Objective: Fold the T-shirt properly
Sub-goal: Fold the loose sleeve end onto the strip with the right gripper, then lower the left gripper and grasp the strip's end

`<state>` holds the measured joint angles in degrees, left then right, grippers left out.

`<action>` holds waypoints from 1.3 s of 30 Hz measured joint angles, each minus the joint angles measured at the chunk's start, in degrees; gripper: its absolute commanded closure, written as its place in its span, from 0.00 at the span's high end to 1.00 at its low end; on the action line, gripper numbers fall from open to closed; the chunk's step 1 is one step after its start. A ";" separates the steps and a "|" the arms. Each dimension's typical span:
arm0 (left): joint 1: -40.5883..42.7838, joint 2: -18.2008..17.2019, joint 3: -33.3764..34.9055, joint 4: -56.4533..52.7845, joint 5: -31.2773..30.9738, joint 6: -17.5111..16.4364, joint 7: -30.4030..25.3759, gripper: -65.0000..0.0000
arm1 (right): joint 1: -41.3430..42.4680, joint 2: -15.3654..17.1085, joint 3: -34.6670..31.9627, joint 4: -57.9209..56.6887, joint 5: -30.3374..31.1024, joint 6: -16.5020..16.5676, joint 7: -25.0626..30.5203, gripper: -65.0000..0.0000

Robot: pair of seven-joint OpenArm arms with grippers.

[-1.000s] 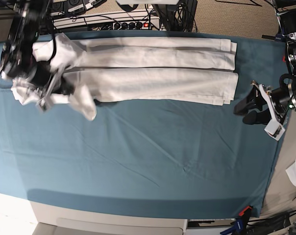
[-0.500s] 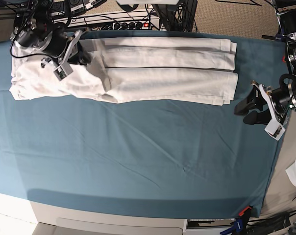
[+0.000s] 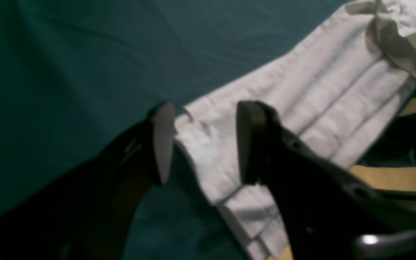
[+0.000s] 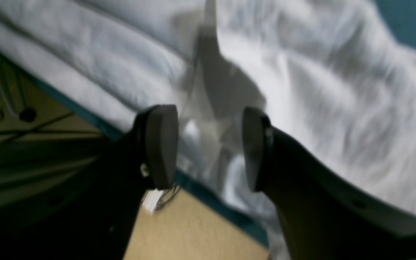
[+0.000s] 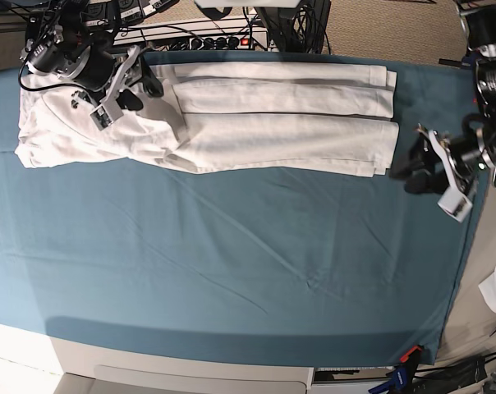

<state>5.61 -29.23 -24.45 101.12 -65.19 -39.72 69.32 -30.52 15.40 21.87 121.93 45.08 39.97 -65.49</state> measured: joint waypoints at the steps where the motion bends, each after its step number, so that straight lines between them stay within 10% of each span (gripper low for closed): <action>1: 0.68 0.22 0.00 0.00 0.20 0.00 -0.02 0.42 | 0.39 -1.14 1.64 0.61 -0.09 0.00 1.40 0.44; 9: 8.39 0.76 0.00 0.00 6.95 5.90 -0.39 0.52 | 8.22 -9.84 19.65 3.43 -0.11 0.00 5.73 0.44; 16: 12.57 0.79 0.00 -0.02 13.81 13.31 -2.34 0.57 | 8.63 -9.70 29.44 3.43 -6.21 -9.01 8.35 0.44; 32: 12.63 0.59 -13.88 -3.76 4.37 17.46 -2.69 0.56 | 8.61 -9.73 30.73 3.26 -8.22 -8.90 8.52 0.44; 39: 13.44 -1.70 -14.10 -9.29 -7.98 12.92 2.71 0.56 | 8.61 -9.73 30.73 3.21 -11.65 -9.81 9.51 0.44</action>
<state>19.05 -30.94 -38.54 91.83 -73.17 -26.81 72.03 -21.91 5.67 52.60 125.14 33.43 30.15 -55.99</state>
